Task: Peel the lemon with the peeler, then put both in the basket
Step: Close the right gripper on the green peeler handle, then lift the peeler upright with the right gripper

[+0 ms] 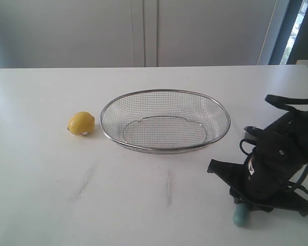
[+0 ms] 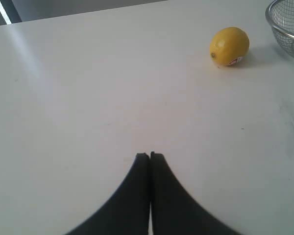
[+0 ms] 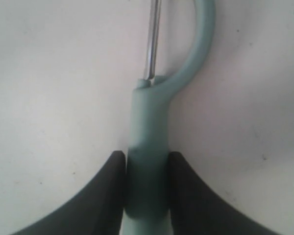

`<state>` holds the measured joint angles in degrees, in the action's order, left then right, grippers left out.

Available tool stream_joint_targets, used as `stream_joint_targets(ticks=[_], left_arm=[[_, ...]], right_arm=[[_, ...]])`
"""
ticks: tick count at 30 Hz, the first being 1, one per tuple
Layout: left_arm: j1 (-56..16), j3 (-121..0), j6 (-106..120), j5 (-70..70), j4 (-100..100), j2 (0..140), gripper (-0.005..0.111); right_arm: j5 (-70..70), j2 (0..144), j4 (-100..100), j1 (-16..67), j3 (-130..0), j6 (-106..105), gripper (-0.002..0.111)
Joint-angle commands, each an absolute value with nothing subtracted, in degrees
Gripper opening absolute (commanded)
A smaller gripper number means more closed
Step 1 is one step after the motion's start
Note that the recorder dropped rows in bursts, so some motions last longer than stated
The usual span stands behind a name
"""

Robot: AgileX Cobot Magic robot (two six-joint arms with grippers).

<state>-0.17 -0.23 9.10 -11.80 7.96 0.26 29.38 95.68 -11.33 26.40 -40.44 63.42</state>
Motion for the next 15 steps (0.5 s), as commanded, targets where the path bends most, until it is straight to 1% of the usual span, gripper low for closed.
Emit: stream_joint_targets(ticks=[1,5,8,15], left_arm=[[-0.07,0.00,9.02,-11.68,8.24,0.00,0.000],[-0.07,0.00,9.02,-11.68,8.24,0.00,0.000],[-0.07,0.00,9.02,-11.68,8.24,0.00,0.000],[-0.07,0.00,9.02,-11.68,8.24,0.00,0.000]], right_arm=[[33.32,92.17,-12.78,26.21,-39.96,63.09,0.000],[33.56,86.03,-17.00,26.21,-39.96,61.82,0.000],[34.72,78.81,-20.23,26.21,-39.96,51.45,0.000],[34.92,63.29,-20.07,26.21,-39.96,27.18,0.000]])
